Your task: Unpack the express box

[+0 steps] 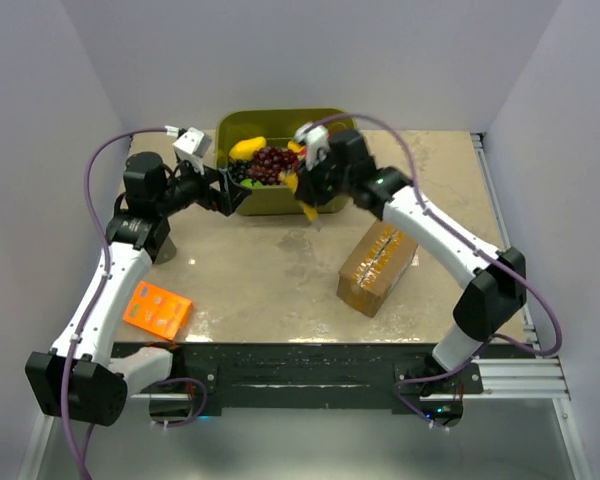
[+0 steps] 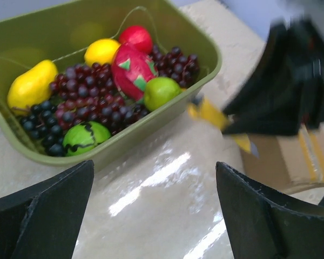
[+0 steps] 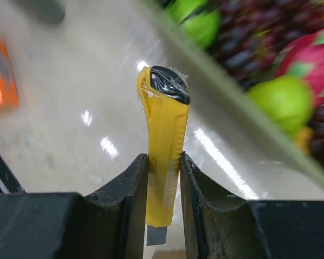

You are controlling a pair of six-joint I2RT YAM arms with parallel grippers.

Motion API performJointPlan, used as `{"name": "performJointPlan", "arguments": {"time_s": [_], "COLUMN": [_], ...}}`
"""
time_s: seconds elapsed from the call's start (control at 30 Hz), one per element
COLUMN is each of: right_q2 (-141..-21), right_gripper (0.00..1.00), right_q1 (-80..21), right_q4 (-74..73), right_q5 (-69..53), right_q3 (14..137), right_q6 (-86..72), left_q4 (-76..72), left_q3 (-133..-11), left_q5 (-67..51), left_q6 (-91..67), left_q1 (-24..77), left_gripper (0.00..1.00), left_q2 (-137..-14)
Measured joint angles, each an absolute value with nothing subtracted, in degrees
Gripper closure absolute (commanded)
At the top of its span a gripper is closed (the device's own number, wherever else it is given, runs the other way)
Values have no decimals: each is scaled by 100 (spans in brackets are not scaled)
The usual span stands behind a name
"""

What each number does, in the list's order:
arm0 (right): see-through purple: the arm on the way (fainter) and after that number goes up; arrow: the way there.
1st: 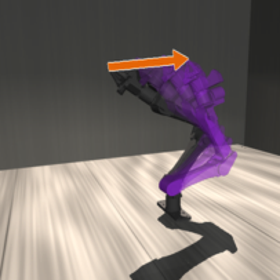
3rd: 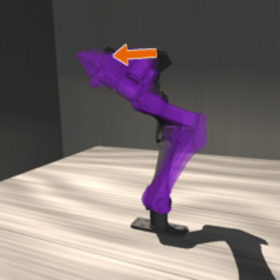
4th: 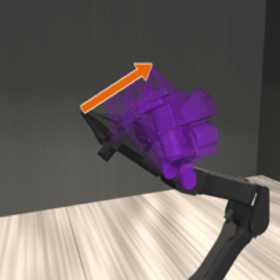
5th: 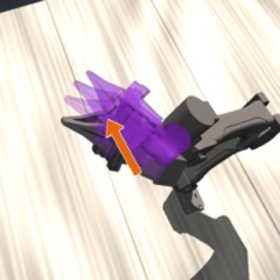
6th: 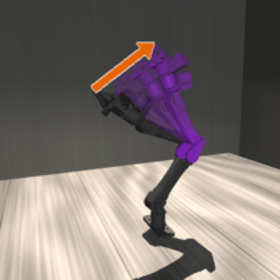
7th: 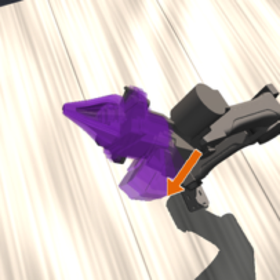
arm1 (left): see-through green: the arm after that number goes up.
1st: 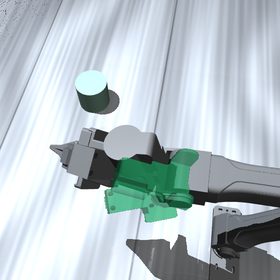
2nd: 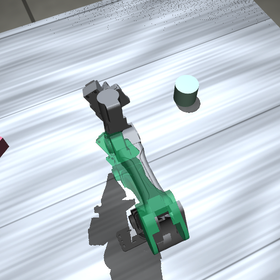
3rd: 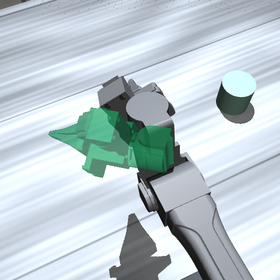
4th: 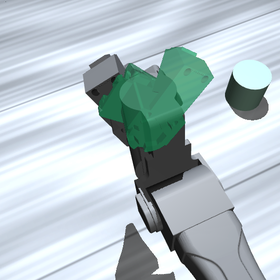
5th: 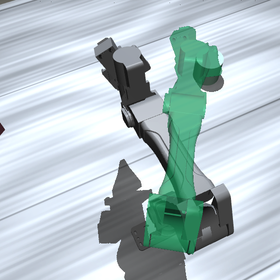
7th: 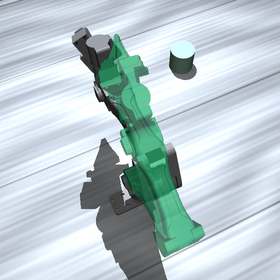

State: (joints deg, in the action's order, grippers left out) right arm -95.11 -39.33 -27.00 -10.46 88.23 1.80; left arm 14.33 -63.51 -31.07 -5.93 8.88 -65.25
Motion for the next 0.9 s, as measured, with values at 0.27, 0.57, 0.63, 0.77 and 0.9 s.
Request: {"name": "performJointPlan", "arguments": {"time_s": [0.27,0.57,0.63,0.77,0.9], "right_q2": [-9496,-9498,-9498,-9498,-9498], "right_gripper": [100,100,100,100,100], "right_q1": [-2810,-2980,-2963,-2943,-2945], "right_q4": [-2495,-2547,-2554,-2587,-2611], "right_q5": [-1354,-882,-729,-539,-484], "right_q3": [9640,10254,10337,10355,10355], "right_q6": [-1603,-2668,-2803,-2974,-3048], "left_q4": [-480,-814,-895,-1026,-1125], "left_q3": [-5878,-6836,-6978,-7336,-7682], "left_q5": [-4018,-4335,-4335,-4431,-4589], "left_q6": [-1754,-1684,-1697,-1745,-1791], "left_q1": [1103,1859,1868,1922,2075], "left_gripper": [5,10,14,21,28], "left_q2": [-6917,-8119,-8237,-8567,-8936]}}
